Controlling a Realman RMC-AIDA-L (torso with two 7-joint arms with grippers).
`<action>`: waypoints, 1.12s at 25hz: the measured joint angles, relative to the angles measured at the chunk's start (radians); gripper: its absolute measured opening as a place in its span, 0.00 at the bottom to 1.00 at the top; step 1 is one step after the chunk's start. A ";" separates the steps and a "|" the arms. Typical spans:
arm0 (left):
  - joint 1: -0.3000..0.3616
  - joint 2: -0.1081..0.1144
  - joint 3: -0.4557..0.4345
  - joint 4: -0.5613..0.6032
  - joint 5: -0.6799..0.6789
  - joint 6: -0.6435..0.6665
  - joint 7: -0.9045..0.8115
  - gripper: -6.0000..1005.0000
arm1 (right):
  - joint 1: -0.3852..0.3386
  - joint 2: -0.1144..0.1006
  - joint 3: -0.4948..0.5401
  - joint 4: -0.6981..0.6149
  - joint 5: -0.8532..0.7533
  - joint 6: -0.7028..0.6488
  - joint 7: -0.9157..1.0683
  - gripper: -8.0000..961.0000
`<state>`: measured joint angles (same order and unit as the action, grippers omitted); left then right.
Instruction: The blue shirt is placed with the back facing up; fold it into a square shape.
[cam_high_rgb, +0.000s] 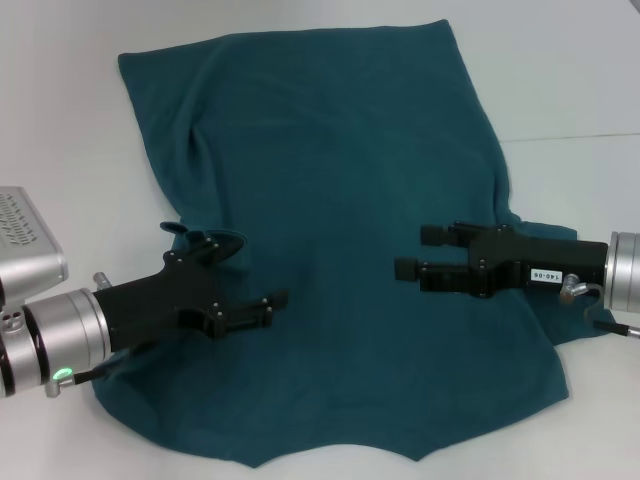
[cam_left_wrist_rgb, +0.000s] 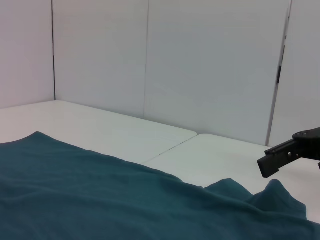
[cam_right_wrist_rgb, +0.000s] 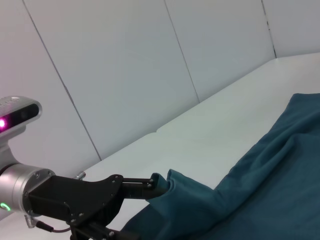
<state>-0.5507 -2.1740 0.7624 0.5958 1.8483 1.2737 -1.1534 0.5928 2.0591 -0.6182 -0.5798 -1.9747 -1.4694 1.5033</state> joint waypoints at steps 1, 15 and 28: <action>0.000 0.000 0.000 0.000 0.000 0.001 0.000 0.90 | 0.000 0.000 0.000 0.000 0.000 0.000 0.000 0.94; 0.008 0.004 0.011 0.002 0.010 0.080 0.001 0.90 | 0.001 -0.002 0.000 0.000 0.001 0.005 0.001 0.94; 0.014 0.003 0.002 -0.009 -0.057 0.060 -0.026 0.90 | -0.001 -0.003 0.019 0.000 0.000 0.020 0.034 0.94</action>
<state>-0.5368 -2.1712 0.7642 0.5869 1.7916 1.3337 -1.1794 0.5915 2.0562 -0.5993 -0.5797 -1.9743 -1.4497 1.5375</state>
